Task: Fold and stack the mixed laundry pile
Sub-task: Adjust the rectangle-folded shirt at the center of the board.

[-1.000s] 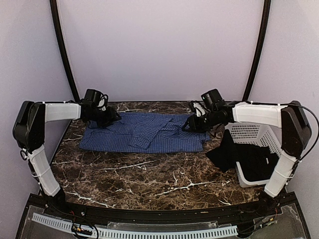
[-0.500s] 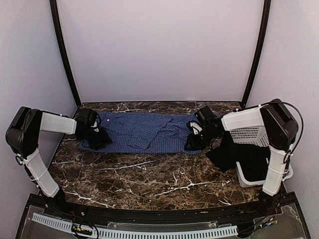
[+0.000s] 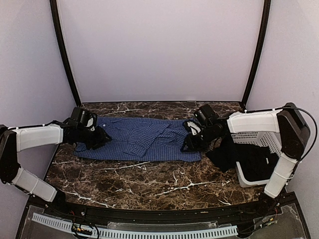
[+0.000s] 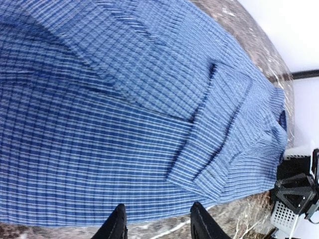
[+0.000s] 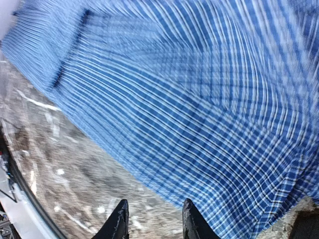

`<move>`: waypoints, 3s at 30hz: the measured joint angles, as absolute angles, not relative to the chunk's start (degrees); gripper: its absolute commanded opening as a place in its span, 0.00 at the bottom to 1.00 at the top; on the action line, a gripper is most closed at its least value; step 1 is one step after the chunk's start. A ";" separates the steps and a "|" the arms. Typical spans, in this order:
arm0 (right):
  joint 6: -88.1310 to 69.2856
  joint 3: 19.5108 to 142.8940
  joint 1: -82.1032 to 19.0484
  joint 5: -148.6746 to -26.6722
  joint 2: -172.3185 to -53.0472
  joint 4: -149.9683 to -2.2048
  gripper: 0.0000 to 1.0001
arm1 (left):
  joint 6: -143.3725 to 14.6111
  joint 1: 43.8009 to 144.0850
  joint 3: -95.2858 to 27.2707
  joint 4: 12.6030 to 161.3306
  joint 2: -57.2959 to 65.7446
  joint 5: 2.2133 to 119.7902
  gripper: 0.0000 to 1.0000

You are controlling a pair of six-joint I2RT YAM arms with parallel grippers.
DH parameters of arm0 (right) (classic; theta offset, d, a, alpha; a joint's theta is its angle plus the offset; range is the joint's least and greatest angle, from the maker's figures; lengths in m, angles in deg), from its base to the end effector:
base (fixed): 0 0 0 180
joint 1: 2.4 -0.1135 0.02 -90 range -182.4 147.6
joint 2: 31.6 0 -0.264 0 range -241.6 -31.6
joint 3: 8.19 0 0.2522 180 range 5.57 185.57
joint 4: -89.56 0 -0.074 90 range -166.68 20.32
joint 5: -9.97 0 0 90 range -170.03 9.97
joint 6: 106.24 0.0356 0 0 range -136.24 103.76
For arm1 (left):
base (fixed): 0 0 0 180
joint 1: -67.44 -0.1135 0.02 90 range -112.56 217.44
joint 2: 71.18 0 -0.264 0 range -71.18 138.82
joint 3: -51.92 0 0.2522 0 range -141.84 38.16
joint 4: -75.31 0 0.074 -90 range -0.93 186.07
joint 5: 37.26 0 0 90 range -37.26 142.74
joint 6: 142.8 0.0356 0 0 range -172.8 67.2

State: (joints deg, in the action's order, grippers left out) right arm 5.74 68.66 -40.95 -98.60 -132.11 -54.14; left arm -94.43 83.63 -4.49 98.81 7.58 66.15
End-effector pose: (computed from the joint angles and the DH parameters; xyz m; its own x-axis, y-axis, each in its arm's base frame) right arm 0.2691 0.2289 0.1786 -0.8956 -0.2600 -0.3610 -0.4100 0.7973 0.4430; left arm 0.2642 -0.0853 0.1986 -0.7983 -0.4411 -0.4101 -0.1391 0.7975 -0.5871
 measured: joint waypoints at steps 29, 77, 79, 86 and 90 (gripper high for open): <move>7.79 75.72 -43.39 -97.94 -137.18 -58.18 0.31 | -114.60 96.57 -3.03 74.90 25.90 70.72 0.40; 6.31 70.41 -40.49 -95.08 -133.12 -57.07 0.33 | -105.64 94.49 -16.80 80.86 22.09 65.73 0.00; 6.09 70.41 -39.94 -94.86 -131.56 -57.02 0.33 | -103.96 92.92 -20.91 83.31 20.80 66.96 0.00; 5.17 70.65 -36.64 -94.71 -128.99 -56.96 0.33 | -99.04 88.76 -40.64 90.70 25.68 72.86 0.00; 4.71 71.46 -35.33 -94.75 -129.01 -56.91 0.33 | -97.55 87.63 -55.64 92.95 34.64 76.47 0.00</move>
State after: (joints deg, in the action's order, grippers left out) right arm 4.71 71.46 -35.33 -94.75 -129.01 -56.91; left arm -97.55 87.63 -55.64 92.95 34.64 76.47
